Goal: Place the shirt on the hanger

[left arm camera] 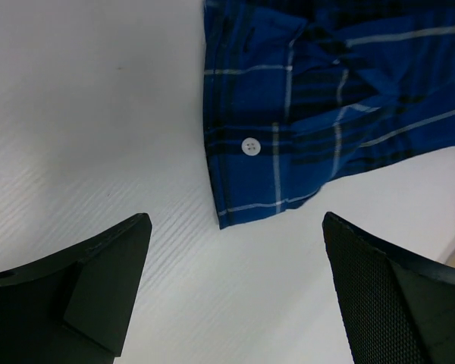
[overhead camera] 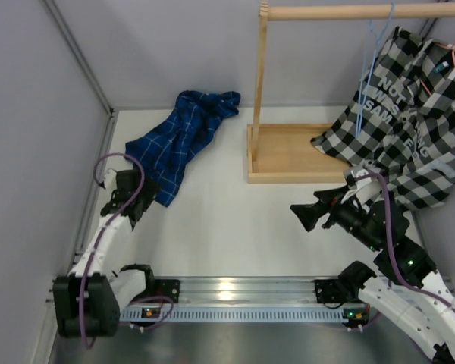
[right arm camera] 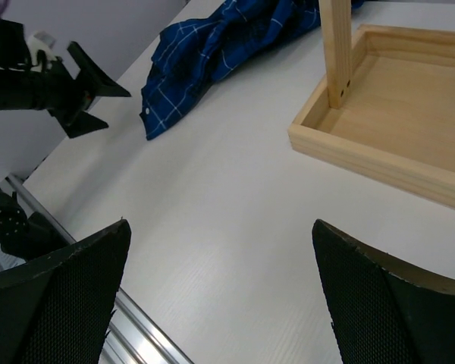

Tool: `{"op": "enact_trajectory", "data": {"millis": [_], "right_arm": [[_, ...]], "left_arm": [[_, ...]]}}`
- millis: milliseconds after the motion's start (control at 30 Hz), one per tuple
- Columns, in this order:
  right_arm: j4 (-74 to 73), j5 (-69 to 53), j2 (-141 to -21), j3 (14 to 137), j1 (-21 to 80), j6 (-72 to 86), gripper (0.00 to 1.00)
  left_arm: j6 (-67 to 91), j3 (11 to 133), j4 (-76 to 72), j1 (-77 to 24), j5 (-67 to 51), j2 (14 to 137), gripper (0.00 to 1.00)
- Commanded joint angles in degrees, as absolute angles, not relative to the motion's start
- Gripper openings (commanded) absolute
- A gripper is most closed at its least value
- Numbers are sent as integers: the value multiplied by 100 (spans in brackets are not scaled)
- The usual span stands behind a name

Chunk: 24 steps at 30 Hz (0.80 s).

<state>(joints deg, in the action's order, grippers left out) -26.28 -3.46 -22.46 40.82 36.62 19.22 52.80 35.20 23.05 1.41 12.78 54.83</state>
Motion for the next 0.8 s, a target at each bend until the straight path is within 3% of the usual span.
{"op": "enact_trajectory", "data": {"millis": [0, 133, 267, 400, 433, 500, 533, 567, 600, 767], "right_arm": [[-1987, -536, -2171, 3851, 3665, 2013, 99], [-1942, -519, -2381, 3709, 3665, 1881, 99], [-1934, -510, -2636, 3656, 3665, 1872, 99], [-1828, -536, -2646, 3621, 3665, 1960, 99], [-1767, -536, -2637, 3612, 3665, 1977, 99], [-1714, -536, -2619, 3560, 3665, 1995, 99], [-1653, -510, -2628, 3533, 3674, 2004, 99], [-1626, -492, -2645, 3498, 3665, 2021, 99], [-1591, -492, -2663, 3481, 3665, 2030, 99], [-1389, -606, -2979, 3489, 3665, 2092, 99]], "left_arm": [[5080, 3401, 520, 132, 721, 6466, 98], [4799, 3612, -314, 141, 633, 7740, 98], [4790, 3621, -737, 141, 598, 8216, 98], [4773, 3735, -879, 132, 475, 8543, 73], [4729, 3761, -870, 132, 431, 8595, 51], [4633, 3806, -853, 132, 422, 8578, 32], [4597, 3814, -800, 132, 431, 8509, 15], [4562, 3884, -582, 132, 448, 8464, 6], [4448, 3937, -484, 132, 440, 8403, 0], [3710, 4419, 551, -508, 235, 7490, 0]]}}
